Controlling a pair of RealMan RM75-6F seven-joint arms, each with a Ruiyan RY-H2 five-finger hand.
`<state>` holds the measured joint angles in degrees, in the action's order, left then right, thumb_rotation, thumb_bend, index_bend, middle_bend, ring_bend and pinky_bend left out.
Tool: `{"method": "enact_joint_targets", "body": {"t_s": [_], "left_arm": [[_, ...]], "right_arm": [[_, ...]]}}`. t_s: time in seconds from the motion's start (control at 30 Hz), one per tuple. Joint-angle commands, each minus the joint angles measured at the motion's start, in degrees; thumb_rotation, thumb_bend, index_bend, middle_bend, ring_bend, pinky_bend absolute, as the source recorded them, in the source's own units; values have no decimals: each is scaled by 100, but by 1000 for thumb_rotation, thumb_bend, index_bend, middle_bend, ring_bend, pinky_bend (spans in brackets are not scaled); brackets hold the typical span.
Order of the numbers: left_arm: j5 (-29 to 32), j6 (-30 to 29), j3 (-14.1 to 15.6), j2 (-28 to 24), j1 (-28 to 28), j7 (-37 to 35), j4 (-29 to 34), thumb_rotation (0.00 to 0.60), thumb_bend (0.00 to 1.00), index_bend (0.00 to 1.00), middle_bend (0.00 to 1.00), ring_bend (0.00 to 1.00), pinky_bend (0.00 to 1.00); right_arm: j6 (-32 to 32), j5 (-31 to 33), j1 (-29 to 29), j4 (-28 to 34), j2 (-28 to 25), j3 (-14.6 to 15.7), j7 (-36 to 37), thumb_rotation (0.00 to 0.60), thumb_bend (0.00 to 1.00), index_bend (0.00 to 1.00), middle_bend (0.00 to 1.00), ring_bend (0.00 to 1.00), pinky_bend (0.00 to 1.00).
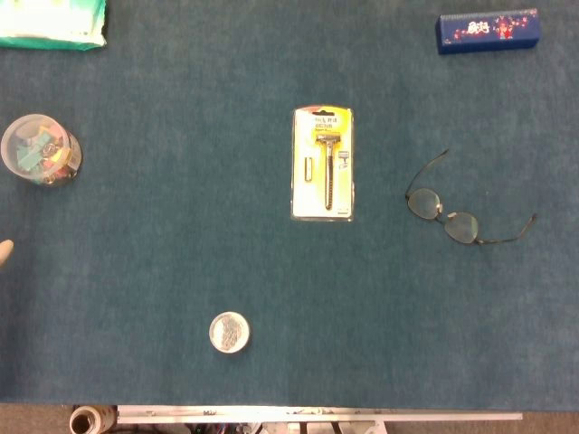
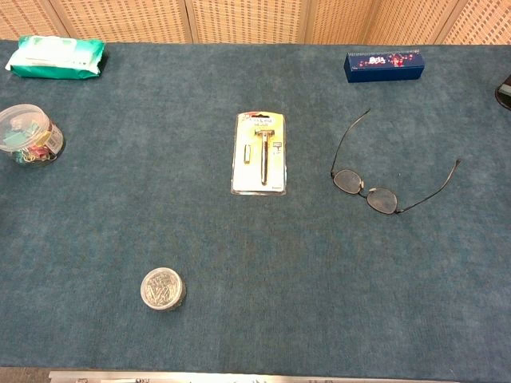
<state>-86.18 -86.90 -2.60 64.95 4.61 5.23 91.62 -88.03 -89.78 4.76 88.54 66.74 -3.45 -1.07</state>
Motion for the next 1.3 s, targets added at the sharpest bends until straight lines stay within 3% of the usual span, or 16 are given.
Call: {"method": "enact_joint_targets", "body": {"t_s": [0.03,1.1,1.3], "left_arm": [[-2,-1,10,1,-8,-17,-9,600,116,449,448,366,441],[11,-38,26,-26,-80,-119,-39,600,116,449,449,366,441],[20,-41,17,-30,-83,-139,-41,600,116,449,448,366,441]], "right_arm": [[-27,-50,-1,1,-13,7,40,600,249,662,608,513,619],[-60,-287,97,-95,111,47,66,600,250,662,608,513,620],[-327,-759,97,-116,170,176,303,600,249,662,608,504,619]]}}
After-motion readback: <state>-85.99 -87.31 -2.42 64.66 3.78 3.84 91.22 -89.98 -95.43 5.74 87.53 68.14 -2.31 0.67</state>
